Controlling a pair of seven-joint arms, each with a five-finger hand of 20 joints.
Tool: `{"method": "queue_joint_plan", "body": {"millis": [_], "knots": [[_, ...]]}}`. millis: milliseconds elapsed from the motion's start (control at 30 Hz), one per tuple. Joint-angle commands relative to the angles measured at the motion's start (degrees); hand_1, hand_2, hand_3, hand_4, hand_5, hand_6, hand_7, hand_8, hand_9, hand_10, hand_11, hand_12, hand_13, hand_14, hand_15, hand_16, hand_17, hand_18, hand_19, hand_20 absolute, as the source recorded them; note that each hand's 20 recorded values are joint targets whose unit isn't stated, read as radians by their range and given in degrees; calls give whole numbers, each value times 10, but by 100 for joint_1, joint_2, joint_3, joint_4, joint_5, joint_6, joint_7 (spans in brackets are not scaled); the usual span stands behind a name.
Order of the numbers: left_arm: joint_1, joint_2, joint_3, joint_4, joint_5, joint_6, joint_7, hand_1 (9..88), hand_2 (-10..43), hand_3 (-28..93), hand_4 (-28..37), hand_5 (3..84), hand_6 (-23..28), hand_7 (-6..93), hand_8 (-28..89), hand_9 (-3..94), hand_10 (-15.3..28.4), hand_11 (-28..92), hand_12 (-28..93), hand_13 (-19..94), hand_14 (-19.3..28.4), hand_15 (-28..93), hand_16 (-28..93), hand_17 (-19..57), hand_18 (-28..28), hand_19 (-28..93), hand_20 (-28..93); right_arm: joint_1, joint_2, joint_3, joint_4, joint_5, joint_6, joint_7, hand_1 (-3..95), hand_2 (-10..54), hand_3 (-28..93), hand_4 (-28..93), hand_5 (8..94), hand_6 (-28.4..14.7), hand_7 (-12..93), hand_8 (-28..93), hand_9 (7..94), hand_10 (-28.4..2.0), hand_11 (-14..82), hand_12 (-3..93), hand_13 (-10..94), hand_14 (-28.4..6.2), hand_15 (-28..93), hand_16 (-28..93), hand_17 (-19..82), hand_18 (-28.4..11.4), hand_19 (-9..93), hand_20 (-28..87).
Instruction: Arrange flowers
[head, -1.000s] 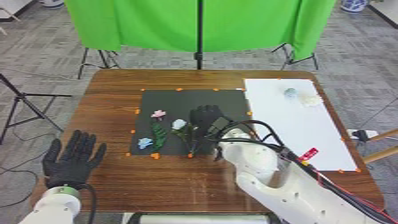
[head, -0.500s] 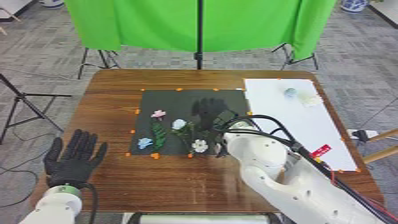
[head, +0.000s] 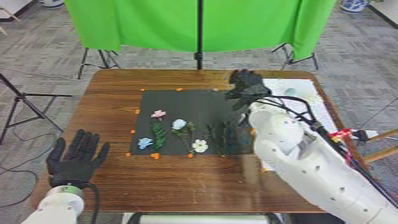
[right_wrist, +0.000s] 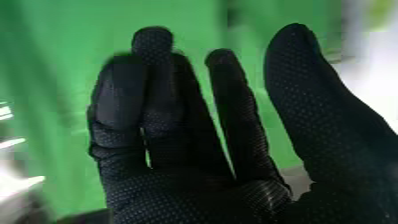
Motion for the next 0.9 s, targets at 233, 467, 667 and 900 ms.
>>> {"method": "queue_joint_plan", "body": {"millis": [233, 467, 667, 900], "knots": [[117, 15, -1, 10, 64, -131, 35, 276, 123, 762, -283, 437, 68, 279, -143, 409, 150, 353, 136, 332, 151, 511, -74, -46, 149, 411, 180, 136, 822, 1295, 1562, 880, -787, 559, 445, -95, 787, -283, 445, -72, 143, -89, 365, -207, 90, 157, 285, -202, 361, 123, 185, -216, 616, 173], [71, 4, 97, 11, 127, -70, -109, 277, 126, 759, -283, 440, 69, 276, -143, 414, 150, 354, 137, 346, 154, 539, -65, -42, 150, 426, 190, 297, 559, 1305, 2044, 1185, -1428, 920, 475, -95, 787, -283, 421, -59, 149, -99, 348, -193, 78, 143, 322, -184, 354, 121, 226, -222, 657, 185], [70, -33, 143, 16, 104, -61, -74, 278, 130, 755, -283, 443, 70, 274, -141, 421, 152, 355, 138, 353, 154, 566, -66, -40, 155, 439, 205, 141, 577, 1306, 2157, 1217, -1263, 777, 558, -95, 766, -282, 494, -41, 181, -106, 469, -181, 147, 162, 480, -137, 414, 137, 345, -176, 735, 207], [116, -54, 158, -7, 100, -77, -78, 276, 132, 757, -283, 443, 70, 274, -141, 421, 152, 356, 139, 348, 155, 568, -71, -41, 155, 433, 207, -117, 700, 1176, 2043, 944, 62, 452, 671, -54, 532, -282, 659, -21, 326, 108, 760, -116, 163, 477, 687, -67, 412, 391, 465, -133, 768, 262]]}}
